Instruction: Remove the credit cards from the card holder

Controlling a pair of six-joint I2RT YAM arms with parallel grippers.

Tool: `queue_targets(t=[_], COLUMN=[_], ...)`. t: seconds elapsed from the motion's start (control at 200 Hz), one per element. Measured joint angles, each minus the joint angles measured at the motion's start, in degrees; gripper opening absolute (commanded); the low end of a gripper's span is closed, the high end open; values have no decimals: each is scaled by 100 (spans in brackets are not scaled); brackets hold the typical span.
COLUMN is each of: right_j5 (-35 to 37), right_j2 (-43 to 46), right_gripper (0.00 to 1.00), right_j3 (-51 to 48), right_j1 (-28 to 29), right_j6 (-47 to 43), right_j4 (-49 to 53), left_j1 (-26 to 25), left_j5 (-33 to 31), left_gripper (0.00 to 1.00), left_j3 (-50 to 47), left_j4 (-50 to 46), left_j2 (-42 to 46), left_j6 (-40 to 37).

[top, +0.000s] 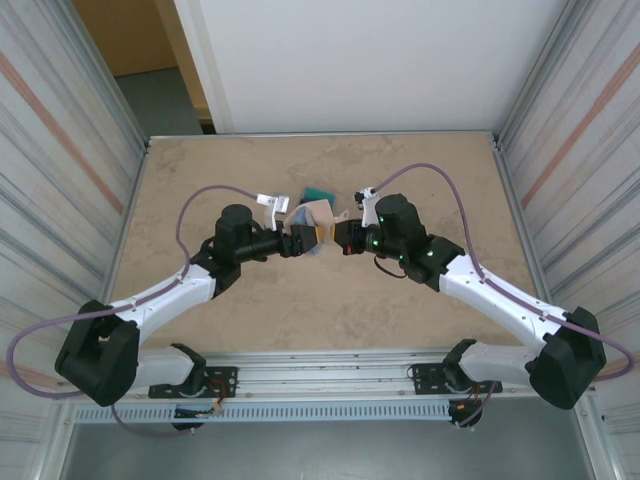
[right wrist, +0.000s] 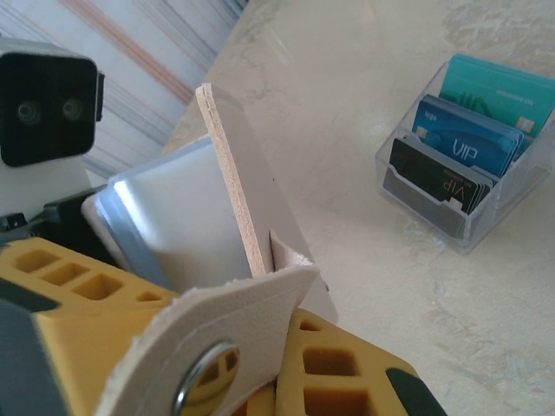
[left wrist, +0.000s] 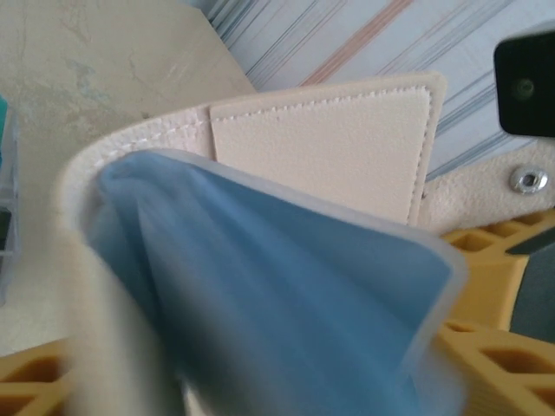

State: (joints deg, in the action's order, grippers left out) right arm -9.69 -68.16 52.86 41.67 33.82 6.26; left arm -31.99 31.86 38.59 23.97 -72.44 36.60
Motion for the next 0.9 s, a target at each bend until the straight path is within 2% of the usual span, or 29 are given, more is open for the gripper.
queue_targets(t=[0.08, 0.266, 0.441, 0.561, 0.676, 0.902], right_j5=[68, 92, 20, -149, -317, -216], right_j2=[2, 2, 2, 2, 4, 127], right_gripper=[0, 0, 0, 18, 37, 58], right_j3=[20, 20, 20, 17, 17, -15], right_j1=[0, -9, -118, -168, -133, 166], right_j6=[0, 4, 17, -20, -280, -1040], right_j4=[13, 24, 17, -26, -66, 37], left_j1=[9, 9, 9, 9, 9, 15], left_j5=[2, 4, -2, -4, 0, 15], left_gripper=[58, 57, 42, 32, 27, 22], left_j3=[0, 0, 0, 0, 0, 15], left_j4=[13, 7, -24, -48, -111, -258], left_j2=[-4, -4, -2, 2, 9, 85], left_j6=[4, 24, -7, -31, -24, 107])
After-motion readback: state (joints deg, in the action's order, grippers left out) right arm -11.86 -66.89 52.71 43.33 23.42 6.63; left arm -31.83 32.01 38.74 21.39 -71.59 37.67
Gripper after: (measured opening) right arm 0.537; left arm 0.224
